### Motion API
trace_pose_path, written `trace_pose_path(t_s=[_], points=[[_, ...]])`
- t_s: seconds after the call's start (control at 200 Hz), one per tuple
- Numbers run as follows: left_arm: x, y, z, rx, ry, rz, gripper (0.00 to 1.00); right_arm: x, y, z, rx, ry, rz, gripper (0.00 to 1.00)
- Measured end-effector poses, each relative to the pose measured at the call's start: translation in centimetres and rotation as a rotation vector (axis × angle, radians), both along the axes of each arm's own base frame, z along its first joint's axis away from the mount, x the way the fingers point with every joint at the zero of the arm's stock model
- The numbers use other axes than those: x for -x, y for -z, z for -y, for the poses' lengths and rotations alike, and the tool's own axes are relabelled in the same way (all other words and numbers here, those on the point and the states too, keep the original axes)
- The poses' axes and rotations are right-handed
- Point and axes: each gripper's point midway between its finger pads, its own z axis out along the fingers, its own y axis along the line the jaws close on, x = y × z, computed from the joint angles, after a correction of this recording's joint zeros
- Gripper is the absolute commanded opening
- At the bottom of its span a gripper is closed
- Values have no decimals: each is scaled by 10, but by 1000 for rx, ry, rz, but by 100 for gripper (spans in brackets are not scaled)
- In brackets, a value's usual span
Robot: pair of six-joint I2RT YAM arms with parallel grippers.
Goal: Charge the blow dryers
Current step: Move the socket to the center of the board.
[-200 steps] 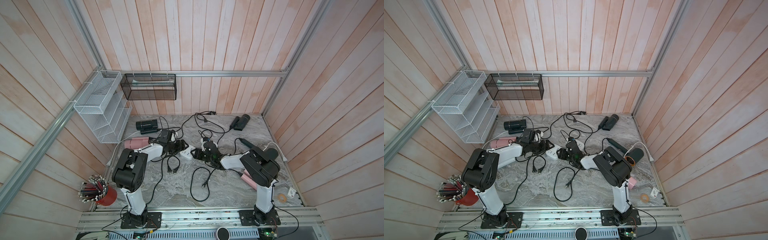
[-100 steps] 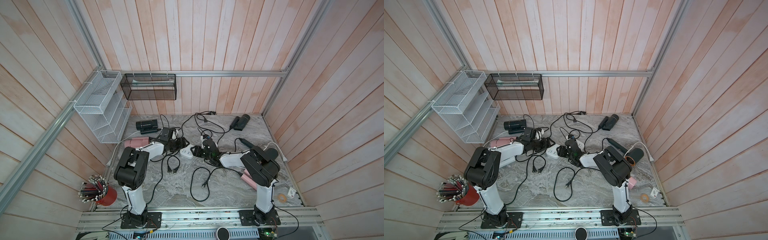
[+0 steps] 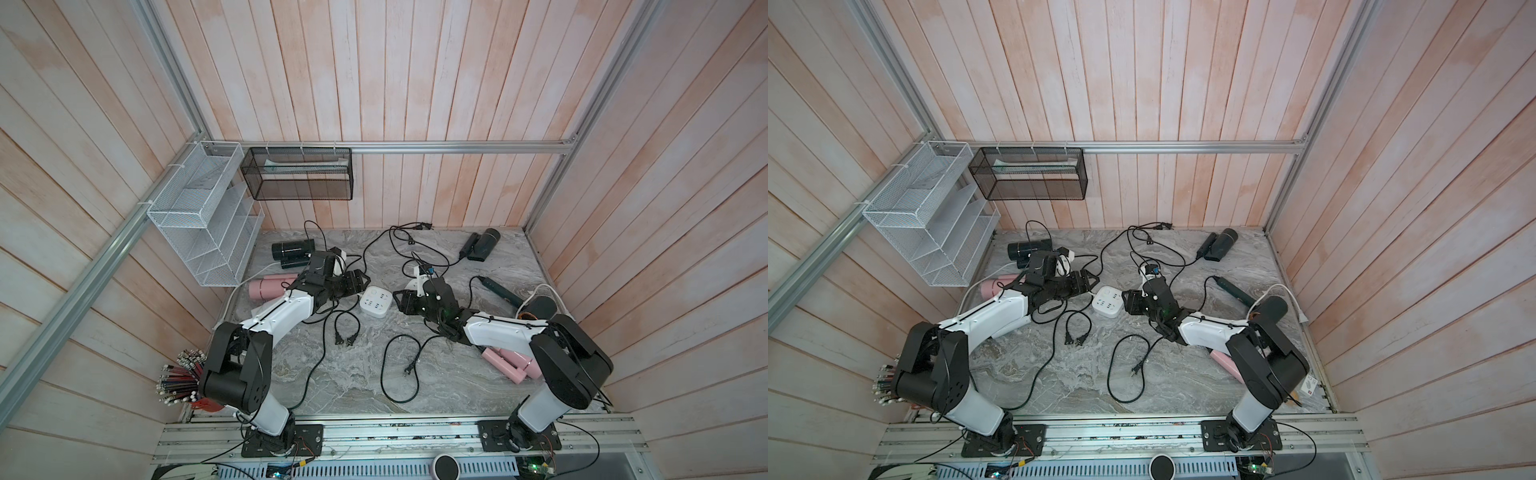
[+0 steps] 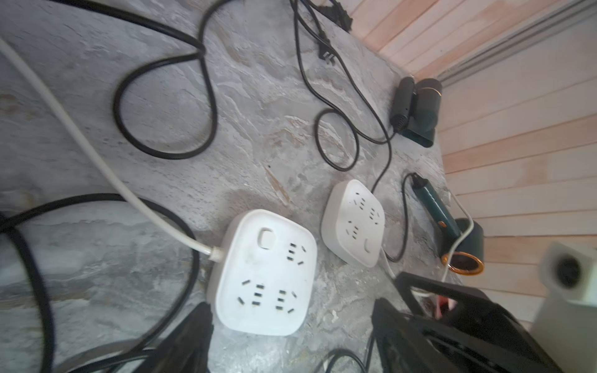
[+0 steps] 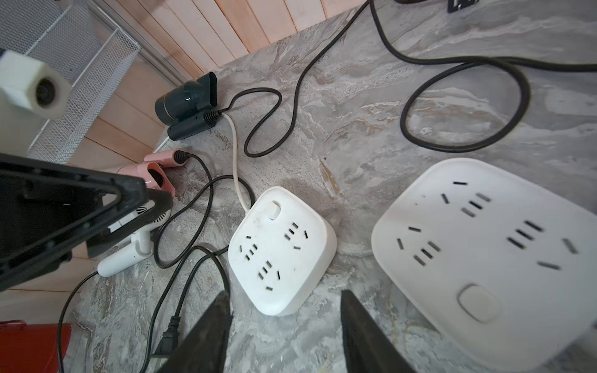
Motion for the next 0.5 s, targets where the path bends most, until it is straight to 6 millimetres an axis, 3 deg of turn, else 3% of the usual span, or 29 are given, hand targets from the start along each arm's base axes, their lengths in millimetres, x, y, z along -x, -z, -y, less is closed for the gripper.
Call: trace_pose_path(t_s=[0.145,0.3,0.5], points=[[-27,-2,-19,-80,-34,10,63,6,-15,17,62,11,57,56],[-53,0,-17,-118,-21,20,61,8,-26,31,133,31,100,56],[-79,22,-11,-167,2,12,55,9,-40,48,184,59,141,56]])
